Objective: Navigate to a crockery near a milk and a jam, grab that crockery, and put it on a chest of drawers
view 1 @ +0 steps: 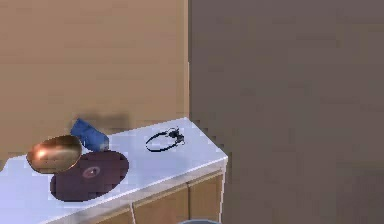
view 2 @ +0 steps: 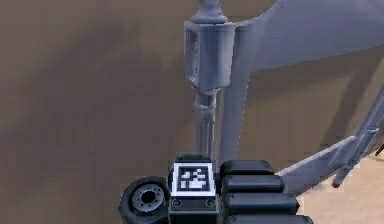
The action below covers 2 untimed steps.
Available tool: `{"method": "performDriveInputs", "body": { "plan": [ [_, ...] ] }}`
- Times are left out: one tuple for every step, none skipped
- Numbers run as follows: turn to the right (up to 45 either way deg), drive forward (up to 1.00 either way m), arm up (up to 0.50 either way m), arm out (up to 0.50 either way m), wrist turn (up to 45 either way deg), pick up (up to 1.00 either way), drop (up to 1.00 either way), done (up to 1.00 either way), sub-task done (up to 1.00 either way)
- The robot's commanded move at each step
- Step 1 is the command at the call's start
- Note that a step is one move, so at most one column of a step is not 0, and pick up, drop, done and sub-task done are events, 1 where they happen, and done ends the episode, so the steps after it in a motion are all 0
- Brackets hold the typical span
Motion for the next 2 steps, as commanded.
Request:
{"method": "performDriveInputs", "body": {
  "plan": [
    [3.0,0.0,0.0,0.0,0.0,0.0,0.0,0.0,0.0],
    [0.0,0.2,0.0,0.0,0.0,0.0,0.0,0.0,0.0]
  ]
}}
